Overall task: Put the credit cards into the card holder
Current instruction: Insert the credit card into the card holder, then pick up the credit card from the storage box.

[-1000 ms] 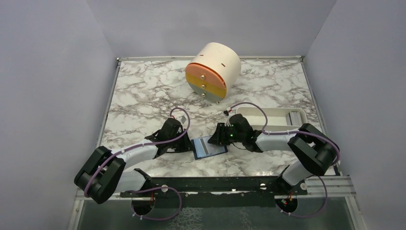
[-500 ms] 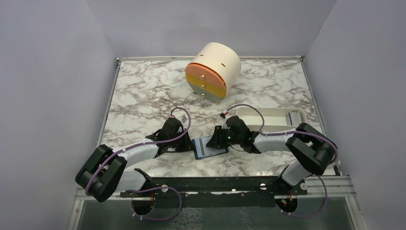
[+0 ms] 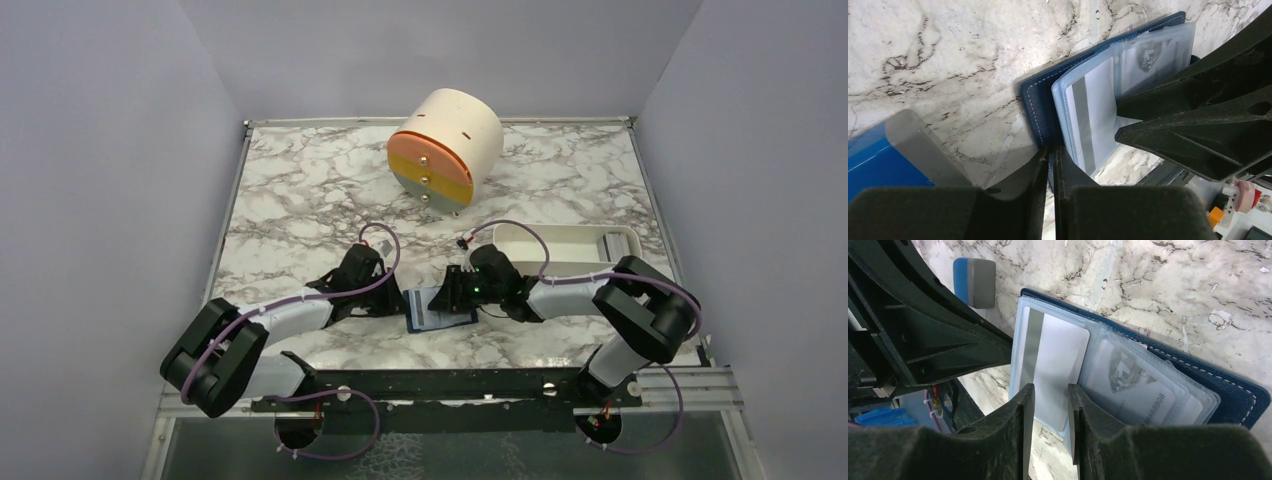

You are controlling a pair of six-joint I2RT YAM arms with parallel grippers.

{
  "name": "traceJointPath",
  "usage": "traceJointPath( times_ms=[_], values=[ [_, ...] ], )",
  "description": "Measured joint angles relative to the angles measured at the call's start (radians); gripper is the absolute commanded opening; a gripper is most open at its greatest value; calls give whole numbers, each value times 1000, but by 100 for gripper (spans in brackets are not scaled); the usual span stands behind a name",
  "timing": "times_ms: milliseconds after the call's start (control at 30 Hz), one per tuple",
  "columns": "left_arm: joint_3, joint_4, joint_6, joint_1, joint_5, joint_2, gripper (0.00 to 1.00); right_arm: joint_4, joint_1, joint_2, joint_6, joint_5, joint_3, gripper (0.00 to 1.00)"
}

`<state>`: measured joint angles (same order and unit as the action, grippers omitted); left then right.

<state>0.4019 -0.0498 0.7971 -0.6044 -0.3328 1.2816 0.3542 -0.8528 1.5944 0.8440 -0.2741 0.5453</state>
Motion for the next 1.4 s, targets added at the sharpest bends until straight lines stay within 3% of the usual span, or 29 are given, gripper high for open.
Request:
traceJointPath(
  times_ms=[167,400,700,1033,1400],
  values=[
    [3,-2,-3,0,-7,-3,37,-48,-8,-32,-25,13,4,35],
    [16,58,-21,0,11,-86,62,-277,-18,-151,-137,122,100,38],
    [65,137,-56,0,35,-201,83,-614,-13,-258,-306,388,312,39],
    [91,213,-101,0,19,-241,85,-887,119,-238,-441,657,486,39],
    [126,261,-123,0,-64,-286,84,-931,385,-237,-610,771,497,42]
  ],
)
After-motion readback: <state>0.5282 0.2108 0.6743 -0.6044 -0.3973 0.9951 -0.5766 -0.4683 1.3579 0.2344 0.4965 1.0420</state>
